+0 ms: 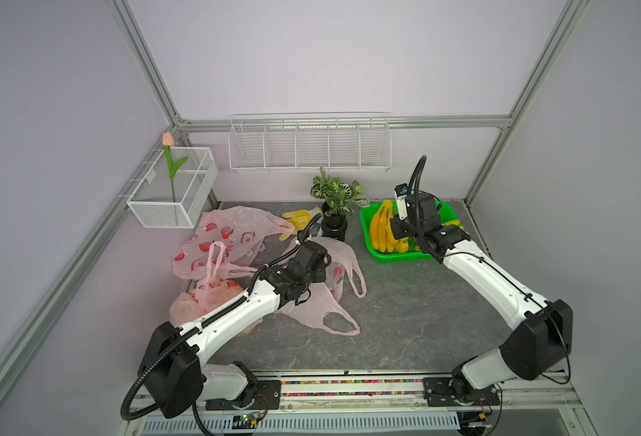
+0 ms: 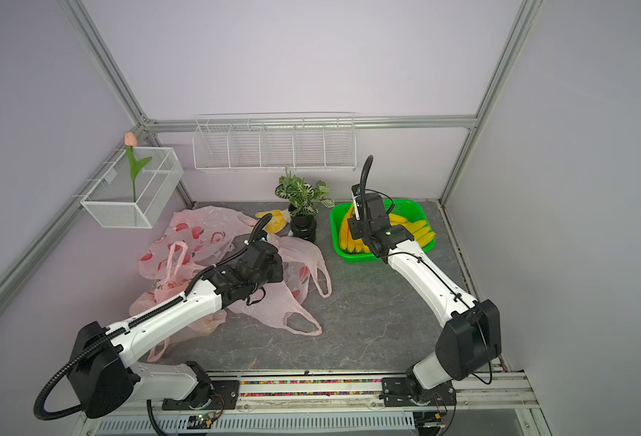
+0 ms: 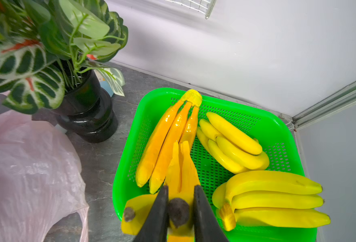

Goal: Place the banana into a plastic bag & tie a knot
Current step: Pick up the banana from the basket, then place the banana into the plastic bag.

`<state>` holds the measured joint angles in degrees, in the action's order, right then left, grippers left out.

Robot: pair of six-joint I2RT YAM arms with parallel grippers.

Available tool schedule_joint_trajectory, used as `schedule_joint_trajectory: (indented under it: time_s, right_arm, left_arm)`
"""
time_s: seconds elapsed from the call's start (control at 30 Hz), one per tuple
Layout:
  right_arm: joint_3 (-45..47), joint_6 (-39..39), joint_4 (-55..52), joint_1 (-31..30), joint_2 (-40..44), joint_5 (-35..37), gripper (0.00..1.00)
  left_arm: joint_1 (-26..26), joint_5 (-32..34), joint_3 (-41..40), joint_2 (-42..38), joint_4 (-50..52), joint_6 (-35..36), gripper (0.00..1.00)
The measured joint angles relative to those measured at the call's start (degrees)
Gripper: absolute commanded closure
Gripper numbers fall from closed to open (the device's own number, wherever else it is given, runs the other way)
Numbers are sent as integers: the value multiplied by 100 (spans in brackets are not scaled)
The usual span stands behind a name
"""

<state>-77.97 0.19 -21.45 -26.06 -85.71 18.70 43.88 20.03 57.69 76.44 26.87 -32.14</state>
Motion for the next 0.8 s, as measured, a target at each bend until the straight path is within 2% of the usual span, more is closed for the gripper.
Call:
schedule_joint_trajectory:
  time_s: [0.3, 0.63, 0.8]
  right_arm:
    - [562, 531, 197, 221, 809, -699, 88]
    - [929, 953, 415, 459, 1091, -1134, 93]
    - [1019, 1099, 470, 487, 1493, -1386, 93]
  left_arm:
    - [0, -107, 11, 57, 2, -55, 100]
    - [0, -210, 59, 153, 9, -136, 100]
    - [0, -210, 63, 155, 9, -175, 100]
